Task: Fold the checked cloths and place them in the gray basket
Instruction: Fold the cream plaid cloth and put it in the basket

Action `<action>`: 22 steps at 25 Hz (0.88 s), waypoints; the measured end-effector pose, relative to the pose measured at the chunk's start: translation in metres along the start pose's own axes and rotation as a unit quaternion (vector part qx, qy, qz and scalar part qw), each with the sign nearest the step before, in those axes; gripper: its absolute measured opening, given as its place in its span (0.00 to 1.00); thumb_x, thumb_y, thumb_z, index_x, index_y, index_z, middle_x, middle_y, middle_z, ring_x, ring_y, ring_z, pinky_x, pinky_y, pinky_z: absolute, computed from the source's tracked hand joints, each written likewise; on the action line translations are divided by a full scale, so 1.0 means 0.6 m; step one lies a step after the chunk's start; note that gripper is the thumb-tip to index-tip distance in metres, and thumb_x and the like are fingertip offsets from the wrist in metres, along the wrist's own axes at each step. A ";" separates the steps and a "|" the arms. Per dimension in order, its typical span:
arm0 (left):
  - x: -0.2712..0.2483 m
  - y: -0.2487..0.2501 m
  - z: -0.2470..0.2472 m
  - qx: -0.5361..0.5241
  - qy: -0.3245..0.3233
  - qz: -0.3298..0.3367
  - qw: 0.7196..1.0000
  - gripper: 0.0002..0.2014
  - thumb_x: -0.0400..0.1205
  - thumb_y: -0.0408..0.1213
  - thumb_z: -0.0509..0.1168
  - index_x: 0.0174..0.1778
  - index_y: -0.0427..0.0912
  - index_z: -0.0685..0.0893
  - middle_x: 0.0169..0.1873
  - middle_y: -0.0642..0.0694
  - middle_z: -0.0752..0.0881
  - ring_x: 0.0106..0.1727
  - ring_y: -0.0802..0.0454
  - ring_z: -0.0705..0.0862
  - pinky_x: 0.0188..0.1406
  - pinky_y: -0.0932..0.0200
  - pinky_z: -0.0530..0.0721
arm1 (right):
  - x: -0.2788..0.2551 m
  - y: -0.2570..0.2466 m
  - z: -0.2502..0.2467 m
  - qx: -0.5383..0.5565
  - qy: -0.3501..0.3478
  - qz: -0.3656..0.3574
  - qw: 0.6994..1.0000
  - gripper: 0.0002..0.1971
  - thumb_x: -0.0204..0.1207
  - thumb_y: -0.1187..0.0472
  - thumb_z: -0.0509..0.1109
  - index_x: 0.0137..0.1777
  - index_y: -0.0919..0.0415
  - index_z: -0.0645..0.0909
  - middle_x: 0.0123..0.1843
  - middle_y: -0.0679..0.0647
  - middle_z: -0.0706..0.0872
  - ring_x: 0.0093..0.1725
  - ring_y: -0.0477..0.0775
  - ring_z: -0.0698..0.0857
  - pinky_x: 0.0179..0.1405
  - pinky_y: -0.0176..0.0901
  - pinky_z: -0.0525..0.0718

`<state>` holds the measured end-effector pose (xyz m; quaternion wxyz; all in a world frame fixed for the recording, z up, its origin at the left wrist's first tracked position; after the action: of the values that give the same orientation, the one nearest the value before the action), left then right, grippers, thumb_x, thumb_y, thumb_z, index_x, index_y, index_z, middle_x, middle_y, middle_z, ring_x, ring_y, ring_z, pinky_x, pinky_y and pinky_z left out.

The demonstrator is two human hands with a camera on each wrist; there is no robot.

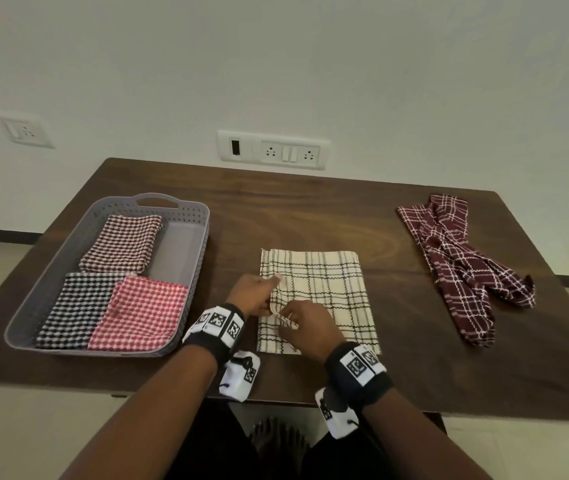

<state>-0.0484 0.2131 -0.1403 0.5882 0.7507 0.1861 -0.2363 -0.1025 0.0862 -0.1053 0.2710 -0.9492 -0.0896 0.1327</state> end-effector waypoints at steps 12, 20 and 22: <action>0.091 0.057 -0.045 0.034 0.023 0.013 0.999 0.07 0.79 0.34 0.73 0.40 0.40 0.81 0.45 0.41 0.86 0.48 0.47 0.83 0.43 0.52 0.85 | -0.023 -0.046 -0.002 0.119 -0.003 -0.113 0.986 0.08 0.71 0.64 0.76 0.49 0.55 0.92 0.45 0.49 0.93 0.45 0.44 0.88 0.47 0.37 0.84; 0.110 0.070 -0.058 0.088 0.025 0.049 0.995 0.06 0.81 0.38 0.72 0.42 0.41 0.84 0.40 0.42 0.87 0.32 0.53 0.85 0.32 0.61 0.88 | -0.022 -0.057 0.023 0.048 -0.022 -0.142 0.988 0.09 0.72 0.65 0.74 0.48 0.55 0.92 0.46 0.51 0.92 0.50 0.53 0.84 0.49 0.39 0.76; 0.114 0.079 -0.059 0.083 0.037 0.062 0.994 0.06 0.81 0.37 0.72 0.40 0.41 0.84 0.41 0.41 0.87 0.35 0.52 0.86 0.28 0.63 0.88 | -0.024 -0.057 0.009 0.055 0.012 -0.156 0.986 0.08 0.71 0.64 0.73 0.47 0.54 0.91 0.45 0.49 0.91 0.50 0.52 0.82 0.49 0.42 0.78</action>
<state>0.0388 0.2363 -0.1351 0.5300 0.8153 0.1405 -0.1862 -0.1212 0.1139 -0.0885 0.3413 -0.9087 -0.2259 0.0825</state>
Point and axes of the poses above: each hand's wrist, its own x-axis towards the middle knuckle, its own z-axis out of the palm, y = z × x, the point moved 8 cm from there along x, towards the middle knuckle
